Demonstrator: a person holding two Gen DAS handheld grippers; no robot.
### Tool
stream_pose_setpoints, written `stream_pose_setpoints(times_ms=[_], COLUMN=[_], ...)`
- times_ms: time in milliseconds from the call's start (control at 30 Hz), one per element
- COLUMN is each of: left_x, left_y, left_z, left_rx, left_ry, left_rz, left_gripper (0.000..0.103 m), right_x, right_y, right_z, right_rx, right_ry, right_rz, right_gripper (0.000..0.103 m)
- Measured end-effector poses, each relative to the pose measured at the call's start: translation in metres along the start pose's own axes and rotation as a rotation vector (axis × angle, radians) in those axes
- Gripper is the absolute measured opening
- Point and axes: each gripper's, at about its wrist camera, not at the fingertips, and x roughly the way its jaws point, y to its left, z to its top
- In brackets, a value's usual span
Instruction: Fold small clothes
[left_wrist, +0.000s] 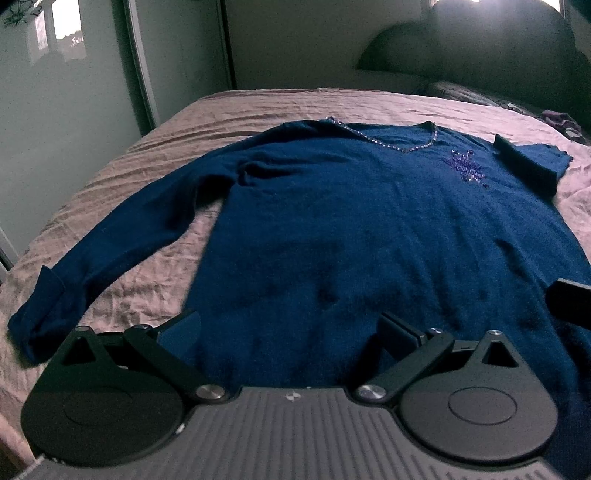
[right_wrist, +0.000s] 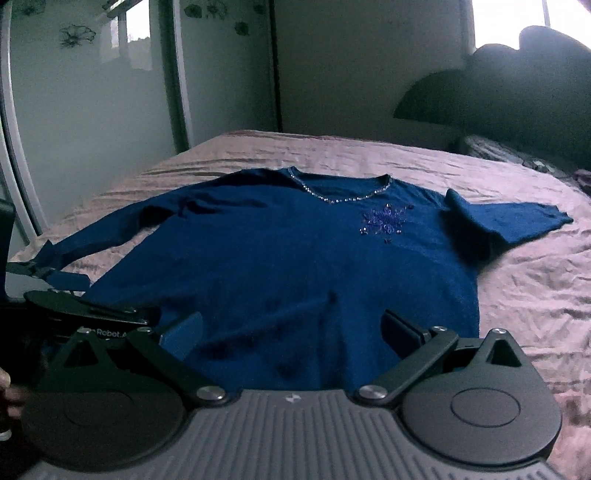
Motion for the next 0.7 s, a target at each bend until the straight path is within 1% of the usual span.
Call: stream_pose_setpoints(times_ms=[133,267,400,567,700], left_x=[0.0,0.001,0.002,0.008,0.013], left_y=[0.0,-0.001,-0.005,-0.016,-0.026], left_z=[0.0,0.001,0.007,0.02,0.033], left_rx=[0.001,0.001,0.013,0.034,0.041], left_ry=[0.0,-0.002,-0.017,-0.038,-0.062], left_rz=[0.001,0.001,-0.005,-0.018,-0.041], left_gripper=[0.103,0.103,0.103,0.103,0.103], right_x=[-0.001,0.0,0.004,0.009,0.018], right_y=[0.0,-0.007,-0.015,-0.015,-0.028], right_z=[0.0,0.001,0.003,0.004,0.009], right_rx=[0.004,0.071,0.112,0.058,0.061], right_ry=[-0.009,0.003,0.016,0.018,0.031], right_rz=[-0.001,0.015,0.017,0.01,-0.001], right_gripper=[0.103,0.103,0.103,0.103,0.103])
